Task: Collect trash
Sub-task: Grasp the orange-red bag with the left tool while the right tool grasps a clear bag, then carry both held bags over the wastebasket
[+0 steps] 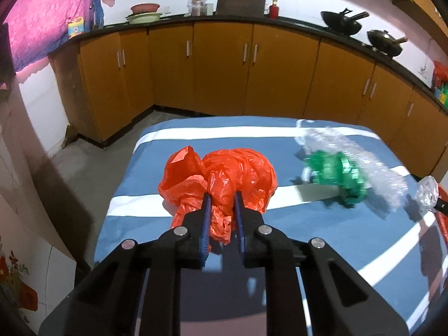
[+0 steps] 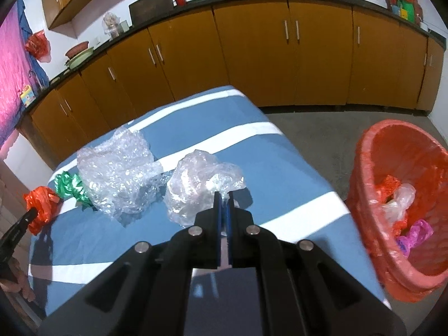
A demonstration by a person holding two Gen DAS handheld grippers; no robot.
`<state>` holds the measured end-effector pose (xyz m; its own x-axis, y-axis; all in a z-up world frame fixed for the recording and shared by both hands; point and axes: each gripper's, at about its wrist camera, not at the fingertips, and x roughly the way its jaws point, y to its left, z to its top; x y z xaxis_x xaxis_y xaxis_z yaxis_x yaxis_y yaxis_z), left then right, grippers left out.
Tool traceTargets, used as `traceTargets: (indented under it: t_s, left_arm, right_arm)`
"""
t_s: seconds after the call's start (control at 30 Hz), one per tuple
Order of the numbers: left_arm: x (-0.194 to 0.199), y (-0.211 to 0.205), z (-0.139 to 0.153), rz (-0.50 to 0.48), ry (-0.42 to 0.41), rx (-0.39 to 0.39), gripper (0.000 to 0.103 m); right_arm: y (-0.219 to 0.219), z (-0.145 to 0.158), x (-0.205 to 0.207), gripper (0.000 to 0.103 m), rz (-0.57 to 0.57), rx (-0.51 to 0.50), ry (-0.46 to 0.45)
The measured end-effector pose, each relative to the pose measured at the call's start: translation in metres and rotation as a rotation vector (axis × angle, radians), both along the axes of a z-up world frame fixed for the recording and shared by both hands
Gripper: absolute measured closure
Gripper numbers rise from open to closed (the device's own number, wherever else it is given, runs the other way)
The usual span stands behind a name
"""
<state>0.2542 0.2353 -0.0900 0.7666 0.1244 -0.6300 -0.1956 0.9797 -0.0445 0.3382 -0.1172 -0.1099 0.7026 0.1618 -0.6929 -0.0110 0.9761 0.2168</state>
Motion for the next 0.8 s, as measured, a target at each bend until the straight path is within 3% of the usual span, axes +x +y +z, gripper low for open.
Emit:
traceTargets:
  t_s: [0.47, 0.8]
  left_arm:
    - [-0.026, -0.104, 0.076, -0.205, -0.14, -0.049, 0.087]
    - [-0.03, -0.189, 0.097, -0.361, -0.192, -0.082, 0.087]
  right_arm:
    - [-0.066, 0.087, -0.06, 0.099, -0.06, 0.029, -0.165]
    - [-0.145, 0.121, -0.108, 0.099, -0.176, 0.001, -0.23]
